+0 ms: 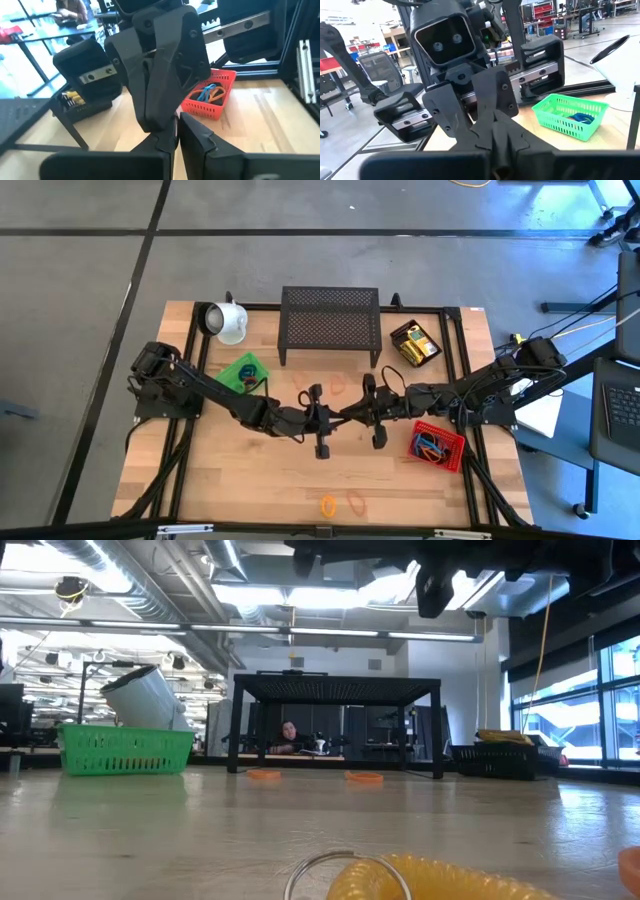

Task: Pick & Place Office Desk Supplies
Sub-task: Put the black rubber band into the red bin

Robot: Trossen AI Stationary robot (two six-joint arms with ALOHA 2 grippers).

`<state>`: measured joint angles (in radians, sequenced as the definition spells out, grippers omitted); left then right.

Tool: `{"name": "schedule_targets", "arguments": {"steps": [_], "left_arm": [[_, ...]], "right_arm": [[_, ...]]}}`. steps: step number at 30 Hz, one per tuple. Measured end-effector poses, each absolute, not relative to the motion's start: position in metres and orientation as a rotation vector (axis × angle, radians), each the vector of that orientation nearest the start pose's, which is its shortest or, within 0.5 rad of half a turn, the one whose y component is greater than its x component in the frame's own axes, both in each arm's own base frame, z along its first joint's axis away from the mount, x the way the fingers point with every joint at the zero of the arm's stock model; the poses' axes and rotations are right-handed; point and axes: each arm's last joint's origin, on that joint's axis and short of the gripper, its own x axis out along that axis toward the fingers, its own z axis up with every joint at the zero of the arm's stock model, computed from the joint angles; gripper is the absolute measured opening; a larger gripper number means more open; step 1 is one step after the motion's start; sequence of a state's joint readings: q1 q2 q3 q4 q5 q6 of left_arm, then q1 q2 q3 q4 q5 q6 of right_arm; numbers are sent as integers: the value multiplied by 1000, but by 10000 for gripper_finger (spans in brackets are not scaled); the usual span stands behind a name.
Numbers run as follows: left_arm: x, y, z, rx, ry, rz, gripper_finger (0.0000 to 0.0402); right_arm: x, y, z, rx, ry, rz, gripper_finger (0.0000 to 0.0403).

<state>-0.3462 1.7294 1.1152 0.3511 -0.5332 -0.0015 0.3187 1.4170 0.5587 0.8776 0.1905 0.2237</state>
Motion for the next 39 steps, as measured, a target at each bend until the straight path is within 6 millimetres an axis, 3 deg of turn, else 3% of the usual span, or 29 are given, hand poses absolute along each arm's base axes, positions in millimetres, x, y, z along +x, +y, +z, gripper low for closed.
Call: {"name": "schedule_targets", "arguments": {"steps": [9,13,16,26,31,39], "left_arm": [[367,-119,246,83,242,210,64],[364,-121,243,178,280,250,89],[361,-124,240,264,335,310,101],[359,-123,242,213,330,382,104],[361,-110,236,230,393,417,111],[359,-65,215,131,615,499,102]], "right_arm": [[269,82,217,221,33,94,5],[265,80,216,200,103,66,3],[259,77,215,202,181,45,3],[225,67,208,312,510,-25,2],[204,65,202,491,746,-1,3],[176,73,230,661,1204,108,3]]}}
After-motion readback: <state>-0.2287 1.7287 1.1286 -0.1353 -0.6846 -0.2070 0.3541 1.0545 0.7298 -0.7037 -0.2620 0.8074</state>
